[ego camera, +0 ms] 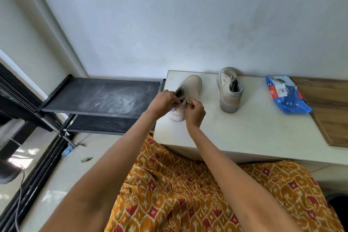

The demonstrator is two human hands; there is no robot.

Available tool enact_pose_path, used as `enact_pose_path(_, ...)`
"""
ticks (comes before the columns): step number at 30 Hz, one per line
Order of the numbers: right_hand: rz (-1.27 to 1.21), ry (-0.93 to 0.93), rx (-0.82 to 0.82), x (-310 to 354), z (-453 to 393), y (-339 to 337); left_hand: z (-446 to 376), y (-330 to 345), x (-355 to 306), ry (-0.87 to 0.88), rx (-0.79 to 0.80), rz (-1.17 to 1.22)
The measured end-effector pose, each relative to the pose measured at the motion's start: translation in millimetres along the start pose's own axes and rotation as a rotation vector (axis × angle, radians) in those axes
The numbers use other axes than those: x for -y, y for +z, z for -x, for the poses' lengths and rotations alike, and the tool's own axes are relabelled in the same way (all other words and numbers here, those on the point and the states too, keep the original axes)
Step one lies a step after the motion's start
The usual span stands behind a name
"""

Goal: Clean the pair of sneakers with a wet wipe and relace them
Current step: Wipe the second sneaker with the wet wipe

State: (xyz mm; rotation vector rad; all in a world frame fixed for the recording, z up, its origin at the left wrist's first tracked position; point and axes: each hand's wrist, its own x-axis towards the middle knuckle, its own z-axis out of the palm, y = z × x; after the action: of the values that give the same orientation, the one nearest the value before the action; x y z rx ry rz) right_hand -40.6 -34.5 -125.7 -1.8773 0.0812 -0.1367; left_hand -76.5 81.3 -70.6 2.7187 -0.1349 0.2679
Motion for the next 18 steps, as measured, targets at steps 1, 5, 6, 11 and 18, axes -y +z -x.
enact_pose_path(1, -0.005, -0.04, 0.002, -1.1, 7.0, -2.3, -0.3, -1.2, 0.0, -0.005, 0.001, 0.004)
enact_pose_path(5, -0.02, -0.171, 0.093, -11.1, 28.4, -18.7, -2.5, -3.9, -2.3, -0.016, 0.015, -0.021)
enact_pose_path(6, -0.023, -0.182, 0.115, -13.9, 28.4, -21.8, -2.1, -3.6, -4.2, -0.016, 0.016, -0.032)
enact_pose_path(11, 0.013, 0.02, 0.048, -4.3, -8.9, -29.3, 6.8, 9.7, -32.4, 0.038, -0.021, -0.103)
enact_pose_path(18, 0.067, -0.026, 0.15, 6.2, -10.0, -45.9, 15.3, 30.3, -41.5, 0.037, -0.167, -0.067)
